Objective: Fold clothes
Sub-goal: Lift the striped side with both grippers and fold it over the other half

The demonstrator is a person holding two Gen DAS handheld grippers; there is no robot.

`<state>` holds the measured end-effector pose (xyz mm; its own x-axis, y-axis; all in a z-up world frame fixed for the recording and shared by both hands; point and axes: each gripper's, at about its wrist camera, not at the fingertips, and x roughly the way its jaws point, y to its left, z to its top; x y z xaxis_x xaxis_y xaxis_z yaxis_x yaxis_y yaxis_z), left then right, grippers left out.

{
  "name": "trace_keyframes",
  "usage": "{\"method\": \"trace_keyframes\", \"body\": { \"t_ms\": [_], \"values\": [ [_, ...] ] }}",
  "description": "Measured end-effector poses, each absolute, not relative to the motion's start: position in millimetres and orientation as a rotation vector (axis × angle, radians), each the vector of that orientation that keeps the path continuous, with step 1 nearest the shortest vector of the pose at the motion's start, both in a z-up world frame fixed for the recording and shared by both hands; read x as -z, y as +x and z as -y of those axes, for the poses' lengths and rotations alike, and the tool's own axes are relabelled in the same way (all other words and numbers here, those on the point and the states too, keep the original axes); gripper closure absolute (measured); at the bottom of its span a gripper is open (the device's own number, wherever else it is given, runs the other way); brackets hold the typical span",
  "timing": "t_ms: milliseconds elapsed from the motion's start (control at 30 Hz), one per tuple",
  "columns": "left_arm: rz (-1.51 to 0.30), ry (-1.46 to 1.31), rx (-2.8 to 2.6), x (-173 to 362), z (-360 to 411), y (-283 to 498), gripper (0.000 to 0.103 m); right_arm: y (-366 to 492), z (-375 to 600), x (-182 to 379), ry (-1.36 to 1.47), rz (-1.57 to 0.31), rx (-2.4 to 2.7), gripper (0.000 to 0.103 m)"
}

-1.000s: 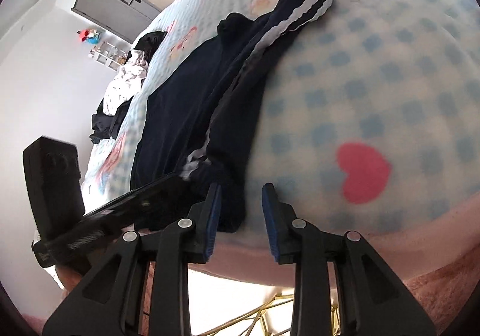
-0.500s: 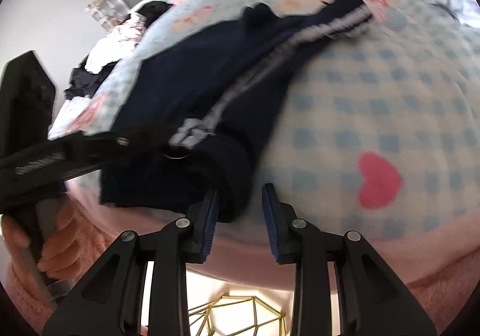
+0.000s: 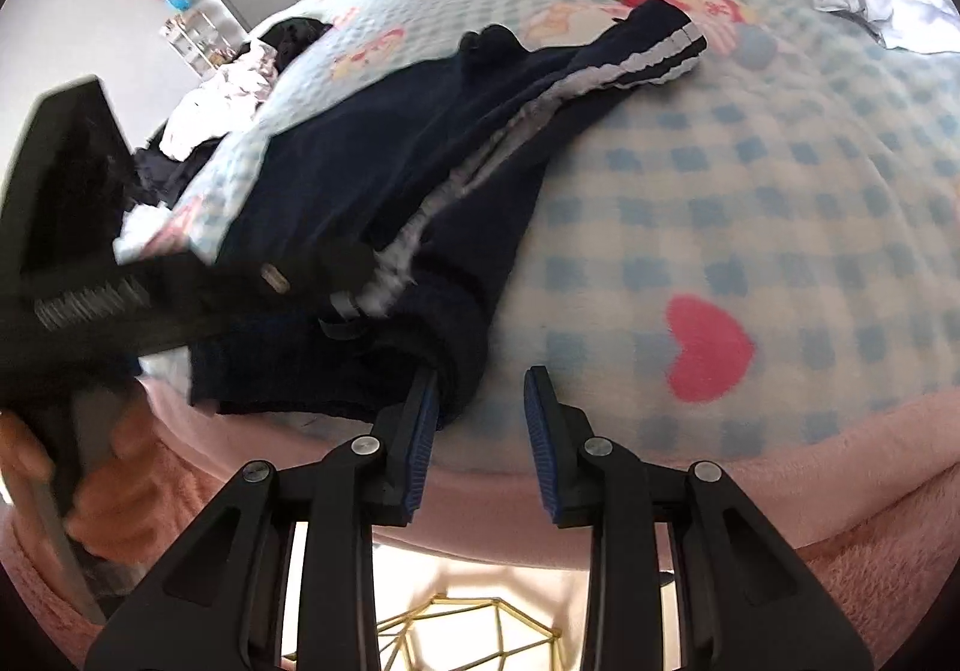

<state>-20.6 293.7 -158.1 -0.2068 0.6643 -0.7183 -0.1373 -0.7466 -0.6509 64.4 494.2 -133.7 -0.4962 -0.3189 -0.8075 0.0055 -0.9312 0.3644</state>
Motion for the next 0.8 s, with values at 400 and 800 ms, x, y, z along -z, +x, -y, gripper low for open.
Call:
{"method": "trace_keyframes", "body": {
  "t_ms": [400,800],
  "values": [
    [0.433,-1.471,-2.11,133,-305,-2,0.085,63,-508,125,1.36,0.654,2.461,0.074],
    [0.422,-1.341,-2.23,99,-294,9,0.091,46,-482,138,1.38,0.599,2.461,0.058]
  ]
}}
